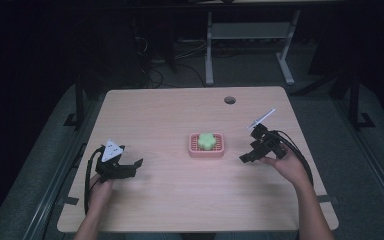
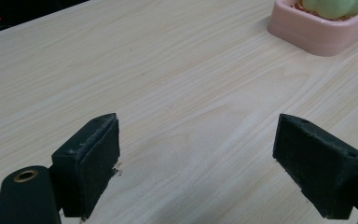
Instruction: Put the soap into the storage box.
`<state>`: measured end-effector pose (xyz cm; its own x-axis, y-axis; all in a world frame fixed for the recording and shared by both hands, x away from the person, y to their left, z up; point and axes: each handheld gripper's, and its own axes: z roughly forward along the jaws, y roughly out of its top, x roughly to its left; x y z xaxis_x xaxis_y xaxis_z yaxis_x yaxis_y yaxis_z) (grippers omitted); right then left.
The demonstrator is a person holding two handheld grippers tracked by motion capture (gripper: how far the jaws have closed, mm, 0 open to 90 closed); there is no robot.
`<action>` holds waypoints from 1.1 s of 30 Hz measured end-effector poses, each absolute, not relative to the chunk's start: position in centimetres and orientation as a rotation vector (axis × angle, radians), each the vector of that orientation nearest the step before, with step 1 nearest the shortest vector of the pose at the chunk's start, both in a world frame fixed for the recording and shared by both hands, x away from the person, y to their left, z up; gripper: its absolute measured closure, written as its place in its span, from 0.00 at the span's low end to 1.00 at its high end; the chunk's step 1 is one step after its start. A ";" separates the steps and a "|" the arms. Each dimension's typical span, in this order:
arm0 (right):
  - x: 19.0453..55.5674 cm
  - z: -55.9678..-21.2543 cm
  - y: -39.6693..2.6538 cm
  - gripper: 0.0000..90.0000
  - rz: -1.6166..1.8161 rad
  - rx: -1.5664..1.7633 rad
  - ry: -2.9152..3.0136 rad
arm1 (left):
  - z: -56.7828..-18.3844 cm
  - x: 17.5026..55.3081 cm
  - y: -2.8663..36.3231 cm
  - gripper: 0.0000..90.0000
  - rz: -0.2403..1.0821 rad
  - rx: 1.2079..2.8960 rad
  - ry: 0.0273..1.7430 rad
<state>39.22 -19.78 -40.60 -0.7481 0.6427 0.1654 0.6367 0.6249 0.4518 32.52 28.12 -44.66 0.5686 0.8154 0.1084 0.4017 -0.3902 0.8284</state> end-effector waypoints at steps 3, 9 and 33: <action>38.8 -40.4 -20.2 0.23 0.796 1.098 2.804 | -44.7 32.6 28.0 0.16 0.664 2.002 0.971; 38.0 -40.6 -20.8 0.23 0.807 1.106 2.792 | -44.7 32.5 28.1 0.16 0.664 2.007 0.972; 34.1 -42.3 -24.4 0.24 0.839 1.155 2.739 | -44.8 32.5 28.0 0.16 0.665 2.012 0.966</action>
